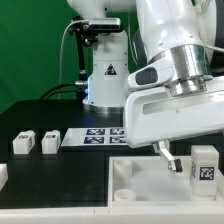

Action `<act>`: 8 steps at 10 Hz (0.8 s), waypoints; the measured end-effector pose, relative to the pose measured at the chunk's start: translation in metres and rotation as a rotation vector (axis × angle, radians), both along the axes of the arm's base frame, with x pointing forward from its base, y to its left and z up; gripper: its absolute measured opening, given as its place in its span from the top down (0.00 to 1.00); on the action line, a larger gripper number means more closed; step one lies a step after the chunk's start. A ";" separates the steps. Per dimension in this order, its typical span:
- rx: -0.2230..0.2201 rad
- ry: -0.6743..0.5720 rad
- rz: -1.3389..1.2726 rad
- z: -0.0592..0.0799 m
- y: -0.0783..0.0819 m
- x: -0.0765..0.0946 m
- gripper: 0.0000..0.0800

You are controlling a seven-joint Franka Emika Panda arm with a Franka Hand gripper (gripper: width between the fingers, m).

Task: Assemble one leg

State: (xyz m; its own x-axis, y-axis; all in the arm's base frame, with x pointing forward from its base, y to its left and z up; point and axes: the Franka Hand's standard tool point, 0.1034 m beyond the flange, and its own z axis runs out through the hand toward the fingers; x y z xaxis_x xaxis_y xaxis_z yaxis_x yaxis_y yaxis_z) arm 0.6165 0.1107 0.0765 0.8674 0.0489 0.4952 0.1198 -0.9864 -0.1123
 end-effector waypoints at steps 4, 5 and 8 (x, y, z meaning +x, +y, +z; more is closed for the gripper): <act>0.010 0.216 0.022 0.016 -0.011 0.006 0.19; 0.028 0.316 0.014 0.016 -0.009 0.008 0.19; 0.081 0.642 0.013 0.013 0.005 0.005 0.19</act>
Offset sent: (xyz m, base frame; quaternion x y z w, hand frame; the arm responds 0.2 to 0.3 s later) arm 0.0155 -0.0193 0.0004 0.0097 -0.1946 0.0176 0.9807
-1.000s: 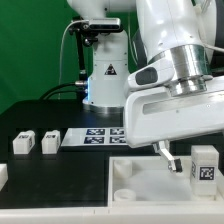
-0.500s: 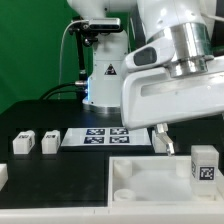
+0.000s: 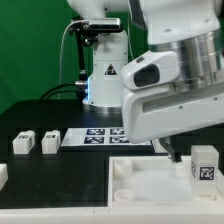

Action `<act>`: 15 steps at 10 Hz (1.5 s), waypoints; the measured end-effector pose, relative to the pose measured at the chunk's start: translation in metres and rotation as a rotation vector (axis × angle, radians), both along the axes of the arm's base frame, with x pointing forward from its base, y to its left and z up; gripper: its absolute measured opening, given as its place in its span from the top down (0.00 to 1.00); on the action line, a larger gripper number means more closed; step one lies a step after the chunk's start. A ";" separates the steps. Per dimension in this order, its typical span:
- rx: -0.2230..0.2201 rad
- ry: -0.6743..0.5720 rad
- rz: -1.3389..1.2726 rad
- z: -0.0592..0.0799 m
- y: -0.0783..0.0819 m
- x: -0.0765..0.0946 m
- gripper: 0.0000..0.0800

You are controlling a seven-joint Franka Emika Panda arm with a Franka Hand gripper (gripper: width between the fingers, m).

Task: Assemble one leg

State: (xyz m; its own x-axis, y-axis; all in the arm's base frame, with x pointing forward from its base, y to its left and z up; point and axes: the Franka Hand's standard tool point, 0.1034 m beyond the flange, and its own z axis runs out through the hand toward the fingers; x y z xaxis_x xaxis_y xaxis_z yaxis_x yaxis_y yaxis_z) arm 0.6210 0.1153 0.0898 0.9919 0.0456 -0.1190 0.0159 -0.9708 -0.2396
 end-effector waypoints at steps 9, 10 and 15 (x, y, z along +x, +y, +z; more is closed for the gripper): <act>-0.014 0.027 -0.089 -0.019 -0.003 0.003 0.62; -0.025 0.045 -0.163 -0.019 -0.003 0.003 0.62; -0.083 0.149 -0.764 -0.023 0.002 0.005 0.63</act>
Offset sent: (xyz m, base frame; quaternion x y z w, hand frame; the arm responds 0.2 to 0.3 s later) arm -0.0123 -0.0111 -0.0184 -0.0354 0.0287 -0.0343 0.9984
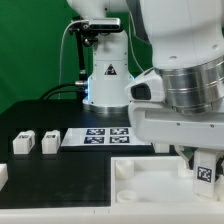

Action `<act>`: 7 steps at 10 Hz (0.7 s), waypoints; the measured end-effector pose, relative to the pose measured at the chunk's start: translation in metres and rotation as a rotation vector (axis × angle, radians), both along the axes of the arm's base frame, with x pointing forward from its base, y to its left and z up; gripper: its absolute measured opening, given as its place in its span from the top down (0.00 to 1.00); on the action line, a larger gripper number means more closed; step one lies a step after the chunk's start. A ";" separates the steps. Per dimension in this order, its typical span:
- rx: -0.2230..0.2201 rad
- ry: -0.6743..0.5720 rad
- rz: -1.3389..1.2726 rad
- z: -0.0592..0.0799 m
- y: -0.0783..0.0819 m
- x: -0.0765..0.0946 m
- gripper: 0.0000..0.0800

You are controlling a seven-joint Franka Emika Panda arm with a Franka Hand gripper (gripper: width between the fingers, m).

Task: Assemble one leg

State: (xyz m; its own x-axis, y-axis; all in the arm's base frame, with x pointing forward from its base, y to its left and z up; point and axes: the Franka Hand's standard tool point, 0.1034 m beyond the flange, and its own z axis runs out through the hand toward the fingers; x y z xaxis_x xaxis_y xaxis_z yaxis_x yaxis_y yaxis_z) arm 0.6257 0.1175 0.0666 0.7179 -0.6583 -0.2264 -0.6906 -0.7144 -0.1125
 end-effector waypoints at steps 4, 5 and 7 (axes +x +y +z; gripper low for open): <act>0.000 0.083 -0.622 0.000 0.001 0.004 0.63; -0.001 0.072 -0.620 0.000 0.001 0.002 0.63; 0.001 0.070 -0.609 0.000 0.002 0.002 0.63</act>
Offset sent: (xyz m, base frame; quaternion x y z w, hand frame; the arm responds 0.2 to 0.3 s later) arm 0.0004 -0.0128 -0.0031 0.0250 0.0066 0.3580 0.9334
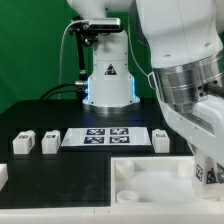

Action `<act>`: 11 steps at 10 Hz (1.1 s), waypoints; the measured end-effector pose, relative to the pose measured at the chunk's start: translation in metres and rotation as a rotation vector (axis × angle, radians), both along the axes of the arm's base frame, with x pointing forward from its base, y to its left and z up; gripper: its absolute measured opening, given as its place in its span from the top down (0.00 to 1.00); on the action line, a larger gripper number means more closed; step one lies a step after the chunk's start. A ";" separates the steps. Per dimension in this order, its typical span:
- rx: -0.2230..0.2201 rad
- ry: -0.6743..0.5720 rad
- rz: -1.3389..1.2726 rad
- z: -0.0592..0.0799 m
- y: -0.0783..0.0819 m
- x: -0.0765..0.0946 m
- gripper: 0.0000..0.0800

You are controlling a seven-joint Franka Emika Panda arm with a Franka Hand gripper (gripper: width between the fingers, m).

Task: Assemble one leg

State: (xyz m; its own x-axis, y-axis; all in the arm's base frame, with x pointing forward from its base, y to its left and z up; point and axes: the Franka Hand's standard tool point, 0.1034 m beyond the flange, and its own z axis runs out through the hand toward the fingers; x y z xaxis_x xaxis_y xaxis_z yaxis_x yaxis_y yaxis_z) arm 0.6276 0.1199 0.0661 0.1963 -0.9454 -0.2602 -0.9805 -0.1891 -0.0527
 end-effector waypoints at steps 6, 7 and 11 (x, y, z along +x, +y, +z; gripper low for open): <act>-0.023 -0.134 0.723 0.007 -0.002 -0.013 0.19; -0.018 -0.156 0.818 0.007 -0.002 -0.012 0.19; -0.069 -0.277 1.425 0.008 -0.006 -0.006 0.19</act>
Offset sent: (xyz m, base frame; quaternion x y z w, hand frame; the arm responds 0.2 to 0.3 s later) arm -0.0169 -0.0001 0.0183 -0.1578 0.0281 -0.5088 0.8458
